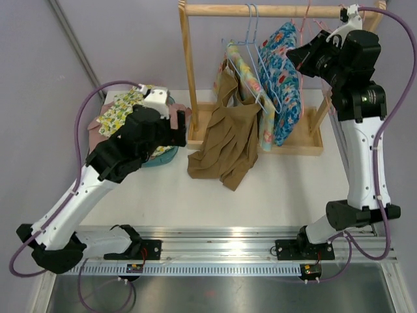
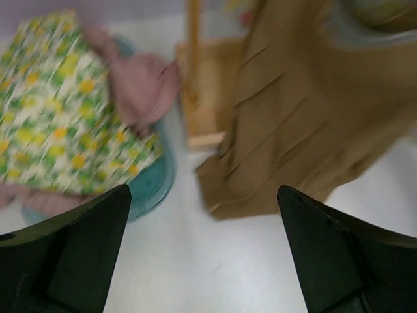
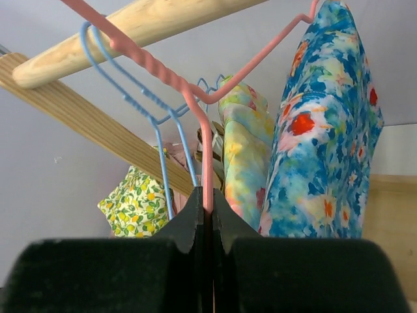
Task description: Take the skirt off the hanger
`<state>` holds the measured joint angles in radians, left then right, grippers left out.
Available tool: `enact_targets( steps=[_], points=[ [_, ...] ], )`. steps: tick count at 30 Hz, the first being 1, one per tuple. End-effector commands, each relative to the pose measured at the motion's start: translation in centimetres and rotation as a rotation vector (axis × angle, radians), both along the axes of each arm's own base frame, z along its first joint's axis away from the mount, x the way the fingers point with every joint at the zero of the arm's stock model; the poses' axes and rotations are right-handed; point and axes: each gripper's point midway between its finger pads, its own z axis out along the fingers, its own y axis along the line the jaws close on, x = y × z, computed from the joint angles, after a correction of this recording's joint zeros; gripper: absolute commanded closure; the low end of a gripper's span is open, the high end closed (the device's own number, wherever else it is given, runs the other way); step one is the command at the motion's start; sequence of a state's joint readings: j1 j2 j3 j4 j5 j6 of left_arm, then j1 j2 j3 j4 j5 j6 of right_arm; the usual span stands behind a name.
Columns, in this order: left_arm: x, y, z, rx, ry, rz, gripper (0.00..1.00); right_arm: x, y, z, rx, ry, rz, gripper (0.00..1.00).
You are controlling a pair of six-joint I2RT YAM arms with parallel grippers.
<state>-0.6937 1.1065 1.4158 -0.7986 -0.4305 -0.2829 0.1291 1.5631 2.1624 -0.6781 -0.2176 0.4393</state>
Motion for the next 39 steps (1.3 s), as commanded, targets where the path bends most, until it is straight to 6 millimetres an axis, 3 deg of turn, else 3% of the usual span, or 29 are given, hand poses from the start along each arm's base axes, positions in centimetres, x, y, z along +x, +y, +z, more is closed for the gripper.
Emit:
enact_targets(
  steps=[1, 2, 3, 5, 6, 7, 8, 9, 10, 11, 12, 13, 14, 16, 21, 31, 39],
  points=[
    [-0.7, -7.1, 6.7, -0.017, -0.144, -0.169, 0.01, -4.1, -1.3, 3.9, -0.016, -0.131, -0.039, 1.00],
    [-1.5, -9.0, 10.2, -0.054, -0.214, -0.242, 0.01, -4.8, -1.4, 3.6, -0.018, -0.126, -0.042, 1.00],
    [-2.7, -13.3, 9.7, -0.033, -0.204, -0.355, 0.01, -5.0, -1.5, 3.3, -0.019, -0.120, -0.044, 1.00],
    [-4.6, -17.5, 11.7, -0.067, -0.255, -0.497, 0.01, -5.9, -1.7, 2.9, -0.033, -0.110, -0.051, 1.00],
    [-7.1, -19.9, 13.5, -0.114, -0.283, -0.591, 0.01, -6.1, -1.9, 2.8, -0.036, -0.103, -0.057, 1.00],
    [-7.9, -22.1, 13.0, -0.114, -0.278, -0.648, 0.01, -6.4, -2.0, 2.6, -0.037, -0.093, -0.060, 1.00],
    [-9.1, -23.8, 13.8, -0.157, -0.304, -0.696, 0.01, -7.0, -2.1, 2.7, -0.029, -0.092, -0.061, 1.00],
    [-11.6, -25.7, 13.8, -0.186, -0.305, -0.783, 0.01, -7.4, -2.0, 2.4, -0.028, -0.081, -0.054, 1.00],
    [-12.6, -27.0, 12.7, -0.186, -0.293, -0.825, 0.01, -7.7, -2.0, 2.3, -0.023, -0.078, -0.052, 1.00],
    [-13.6, -28.3, 12.8, -0.221, -0.310, -0.859, 0.01, -8.5, -2.0, 2.3, -0.017, -0.080, -0.050, 1.00],
    [-15.7, -29.5, 12.2, -0.229, -0.306, -0.914, 0.01, -8.9, -2.0, 2.3, -0.014, -0.078, -0.048, 1.00],
    [-16.4, -30.3, 10.4, -0.209, -0.290, -0.937, 0.01, -9.3, -2.1, 2.3, -0.014, -0.079, -0.048, 1.00],
    [-17.1, -31.2, 10.1, -0.219, -0.302, -0.952, 0.01, -10.2, -2.2, 2.4, -0.010, -0.081, -0.048, 1.00],
    [-18.5, -32.2, 9.1, -0.217, -0.298, -0.968, 0.01, -11.1, -2.3, 2.5, -0.004, -0.084, -0.050, 1.00],
    [-19.6, -33.9, 7.1, -0.193, -0.290, -0.973, 0.01, -14.0, -2.0, 3.5, 0.043, -0.105, -0.021, 1.00],
    [-17.5, -33.2, 6.6, -0.139, -0.334, -0.850, 0.01, -17.4, -1.3, 4.5, 0.110, -0.110, 0.035, 1.00],
    [-19.2, -34.2, 6.6, -0.201, -0.334, -0.947, 0.04, -18.7, -1.3, 4.6, 0.137, -0.117, 0.040, 1.00]
  ],
)
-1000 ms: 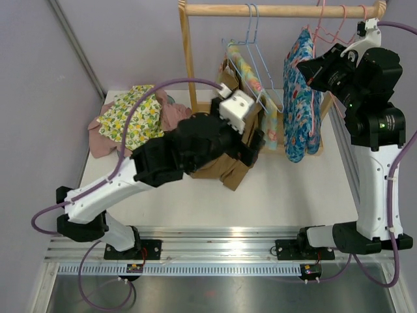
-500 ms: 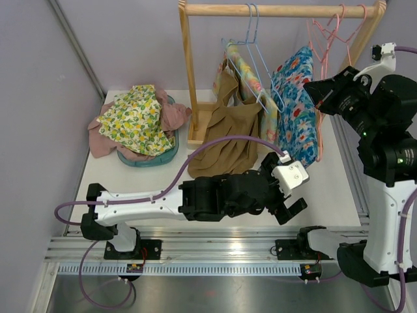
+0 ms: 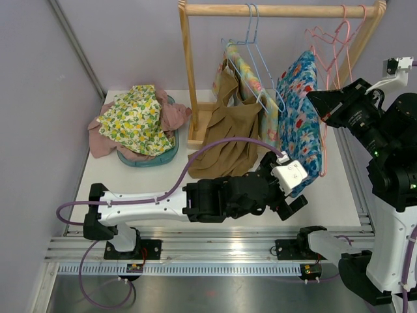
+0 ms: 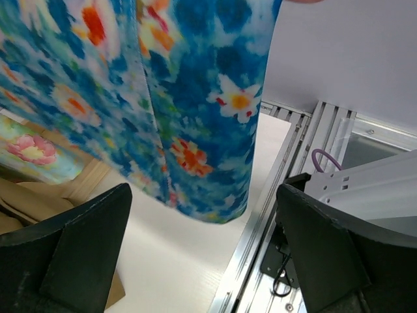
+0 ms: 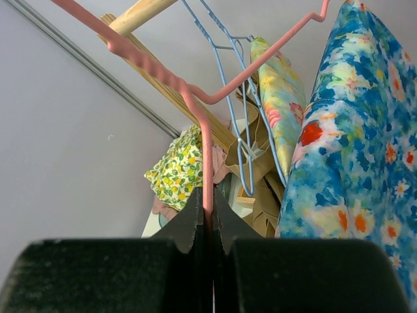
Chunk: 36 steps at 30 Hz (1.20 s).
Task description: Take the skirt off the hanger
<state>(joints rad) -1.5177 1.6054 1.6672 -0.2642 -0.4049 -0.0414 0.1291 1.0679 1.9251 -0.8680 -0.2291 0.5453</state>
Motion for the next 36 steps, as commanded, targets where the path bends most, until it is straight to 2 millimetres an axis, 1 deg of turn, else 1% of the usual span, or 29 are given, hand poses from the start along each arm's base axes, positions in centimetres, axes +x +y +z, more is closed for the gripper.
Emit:
enact_targets(
  steps=[1, 4, 5, 8, 9, 10, 11, 12, 14, 15, 17, 18, 20, 21, 22, 23, 24, 25, 26, 27, 28, 29, 31, 32, 33, 34, 35, 36],
  points=[
    [-1.0, -0.4, 3.6, -0.125, -0.004, -0.053, 0.04, -1.3, 0.4, 2.4, 0.031, -0.092, 0.028, 1.00],
    [-0.8, -0.7, 3.1, -0.114, -0.006, -0.043, 0.07, -1.8, 0.4, 2.6, 0.037, -0.092, 0.032, 1.00],
    [-0.5, -0.7, 2.9, -0.110, -0.009, -0.026, 0.15, -2.0, 0.4, 2.6, 0.039, -0.095, 0.034, 1.00],
    [0.3, -0.5, 2.8, -0.107, -0.024, 0.019, 0.29, -2.6, 0.4, 2.9, 0.045, -0.096, 0.041, 1.00],
    [0.6, -0.5, 2.8, -0.105, -0.033, 0.032, 0.39, -2.9, 0.5, 3.1, 0.046, -0.098, 0.045, 1.00],
    [0.8, -0.5, 3.0, -0.115, -0.039, 0.044, 0.43, -3.2, 0.5, 3.2, 0.051, -0.098, 0.047, 1.00],
    [1.3, -0.4, 2.7, -0.111, -0.045, 0.060, 0.49, -3.4, 0.6, 3.3, 0.053, -0.097, 0.053, 1.00],
    [1.4, -0.5, 2.9, -0.125, -0.047, 0.063, 0.71, -3.5, 0.6, 3.2, 0.061, -0.092, 0.055, 1.00],
    [2.0, -0.4, 2.8, -0.135, -0.048, 0.082, 0.94, -4.2, 0.7, 3.4, 0.069, -0.099, 0.063, 1.00],
    [2.1, -0.4, 2.8, -0.145, -0.048, 0.087, 1.00, -4.4, 0.7, 3.4, 0.073, -0.099, 0.065, 1.00],
    [2.0, -0.6, 2.4, -0.142, -0.045, 0.072, 1.00, -4.5, 0.7, 3.2, 0.074, -0.094, 0.065, 1.00],
    [1.8, -0.5, 1.4, -0.120, -0.037, 0.066, 1.00, -4.4, 0.6, 3.1, 0.070, -0.091, 0.063, 1.00],
    [1.1, -0.3, 0.3, -0.100, -0.012, 0.040, 1.00, -4.1, 0.5, 2.9, 0.062, -0.082, 0.050, 1.00],
    [0.1, -0.1, -2.2, -0.072, 0.029, 0.019, 1.00, -3.8, 0.4, 2.9, 0.052, -0.078, 0.044, 1.00],
    [-0.6, 0.0, -3.5, -0.061, 0.051, 0.002, 1.00, -3.7, 0.3, 3.1, 0.051, -0.082, 0.041, 1.00],
    [-1.5, 0.2, -5.6, -0.032, 0.073, -0.013, 1.00, -3.6, 0.3, 3.2, 0.048, -0.083, 0.036, 1.00],
    [-2.4, 0.3, -7.1, -0.038, 0.119, -0.016, 1.00, -3.3, 0.1, 3.5, 0.044, -0.087, 0.028, 1.00],
    [-4.2, 1.1, -11.6, 0.042, 0.149, -0.037, 1.00, -3.2, 0.0, 3.6, 0.042, -0.086, 0.019, 1.00],
    [-5.2, 1.5, -14.3, 0.089, 0.174, -0.041, 1.00, -3.0, -0.1, 3.7, 0.040, -0.087, 0.014, 1.00],
    [-6.4, 1.3, -15.7, 0.073, 0.226, -0.041, 1.00, -2.9, -0.2, 4.0, 0.039, -0.096, 0.008, 1.00],
    [-8.1, 2.6, -19.7, 0.149, 0.244, -0.053, 1.00, -2.6, -0.2, 4.1, 0.039, -0.093, 0.003, 1.00],
    [-8.9, 3.0, -22.6, 0.199, 0.265, -0.048, 1.00, -2.3, -0.3, 4.2, 0.039, -0.093, -0.003, 1.00],
    [-11.0, 4.2, -26.3, 0.261, 0.323, -0.048, 1.00, -1.9, -0.3, 4.2, 0.038, -0.088, -0.009, 1.00],
    [-11.7, 4.6, -27.8, 0.289, 0.345, -0.041, 1.00, -1.8, -0.4, 4.1, 0.041, -0.086, -0.015, 1.00],
    [-12.1, 5.0, -28.4, 0.308, 0.345, -0.038, 1.00, -1.5, -0.3, 3.8, 0.045, -0.078, -0.015, 1.00],
    [-12.6, 5.3, -28.5, 0.313, 0.335, -0.030, 1.00, -1.4, -0.3, 3.6, 0.048, -0.075, -0.016, 1.00],
    [-12.7, 5.5, -28.5, 0.315, 0.335, -0.022, 1.00, -1.2, -0.3, 3.4, 0.049, -0.072, -0.019, 1.00],
    [-12.4, 5.9, -28.0, 0.318, 0.329, -0.012, 1.00, -0.8, -0.4, 2.9, 0.051, -0.063, -0.024, 1.00]
  ],
)
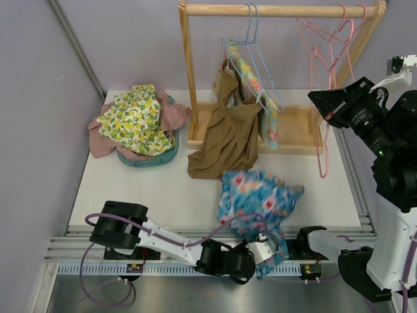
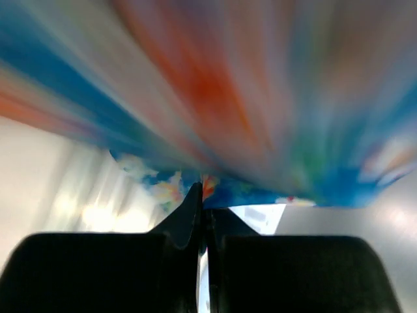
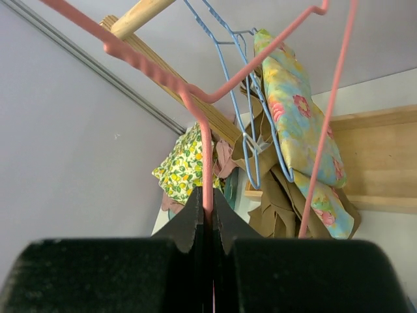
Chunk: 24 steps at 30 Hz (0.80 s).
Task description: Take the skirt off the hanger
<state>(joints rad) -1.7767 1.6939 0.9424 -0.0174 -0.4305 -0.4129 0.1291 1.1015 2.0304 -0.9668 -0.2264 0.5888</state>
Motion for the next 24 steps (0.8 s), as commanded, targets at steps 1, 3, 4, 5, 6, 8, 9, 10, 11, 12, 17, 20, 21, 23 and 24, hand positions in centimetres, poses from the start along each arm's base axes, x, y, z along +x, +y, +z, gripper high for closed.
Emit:
enact_targets(
  steps=[1, 3, 4, 5, 6, 8, 9, 10, 11, 12, 17, 20, 21, 23, 24],
  points=[
    [0.4, -0.5, 3.0, -0.096, 0.039, 0.106, 1.00, 0.4, -0.4, 2.0, 0.012, -0.099, -0.026, 1.00],
    [1.7, 0.2, 5.8, -0.102, -0.026, 0.140, 1.00, 1.7, -0.2, 1.0, 0.008, -0.078, -0.029, 1.00],
    [2.3, 0.5, 7.2, -0.109, -0.052, 0.156, 1.00, 2.3, -0.1, 0.6, 0.003, -0.070, -0.026, 1.00],
    [3.1, 1.1, 8.9, -0.094, -0.096, 0.164, 1.00, 3.1, -0.1, -0.1, -0.009, -0.059, -0.027, 1.00],
    [4.6, 1.9, 11.7, -0.132, -0.135, 0.212, 1.00, 4.7, 0.0, -0.7, -0.021, -0.042, -0.031, 1.00],
    [6.7, 4.0, 13.9, -0.092, -0.204, 0.245, 1.00, 6.3, 0.2, -1.1, -0.045, -0.033, -0.030, 1.00],
    [8.5, 5.1, 17.3, -0.149, -0.217, 0.302, 1.00, 8.0, 0.4, -1.8, -0.053, -0.007, -0.030, 1.00],
    [9.6, 6.1, 18.7, -0.160, -0.230, 0.328, 1.00, 8.9, 0.4, -2.0, -0.058, -0.004, -0.032, 1.00],
    [10.7, 7.6, 19.8, -0.141, -0.261, 0.339, 1.00, 10.5, 0.5, -2.1, -0.073, -0.001, -0.036, 1.00],
    [12.8, 9.0, 21.5, -0.157, -0.279, 0.397, 1.00, 11.4, 0.4, -2.2, -0.077, 0.000, -0.048, 1.00],
    [19.0, 17.6, 28.5, -0.210, -0.369, 0.566, 1.00, 16.7, 0.3, -1.8, -0.080, -0.007, -0.077, 1.00],
    [22.3, 21.6, 32.0, -0.211, -0.440, 0.659, 1.00, 19.9, -0.4, -1.9, -0.041, -0.006, -0.096, 1.00],
    [23.7, 22.9, 32.7, -0.197, -0.460, 0.706, 1.00, 20.4, -0.4, -1.8, -0.028, -0.007, -0.085, 1.00],
    [25.5, 24.5, 35.3, -0.195, -0.506, 0.740, 1.00, 22.2, -0.7, -2.0, -0.011, -0.004, -0.088, 1.00],
    [26.0, 24.9, 36.3, -0.205, -0.516, 0.749, 1.00, 22.6, -0.7, -2.2, -0.004, -0.001, -0.081, 1.00]
  ],
)
